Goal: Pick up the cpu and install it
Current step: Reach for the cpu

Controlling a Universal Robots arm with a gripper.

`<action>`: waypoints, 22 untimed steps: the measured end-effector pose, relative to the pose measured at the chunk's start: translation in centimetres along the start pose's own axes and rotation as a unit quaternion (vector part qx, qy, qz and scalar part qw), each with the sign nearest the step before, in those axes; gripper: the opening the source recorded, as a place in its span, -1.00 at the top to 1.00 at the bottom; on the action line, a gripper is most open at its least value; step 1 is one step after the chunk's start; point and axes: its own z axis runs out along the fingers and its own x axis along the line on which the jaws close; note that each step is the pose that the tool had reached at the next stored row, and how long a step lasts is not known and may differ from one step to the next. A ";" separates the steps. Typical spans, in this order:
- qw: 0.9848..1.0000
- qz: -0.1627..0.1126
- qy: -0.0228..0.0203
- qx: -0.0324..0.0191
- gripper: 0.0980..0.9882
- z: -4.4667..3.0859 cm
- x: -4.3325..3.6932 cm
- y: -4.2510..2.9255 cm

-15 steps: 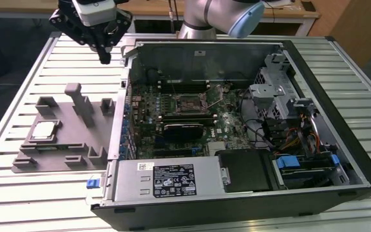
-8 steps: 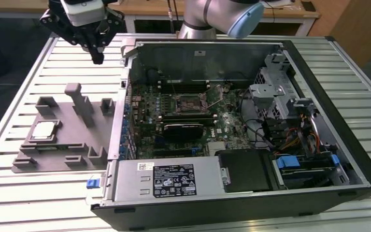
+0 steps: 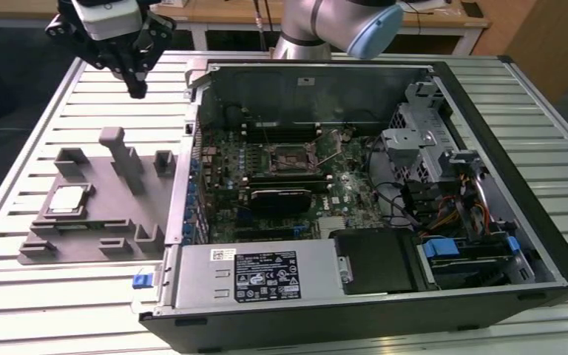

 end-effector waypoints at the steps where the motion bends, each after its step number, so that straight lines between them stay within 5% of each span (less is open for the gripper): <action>1: 1.000 0.000 0.000 0.000 0.97 0.00 0.17 -0.01; 22: 1.000 0.000 0.000 0.000 0.97 0.54 3.80 -0.31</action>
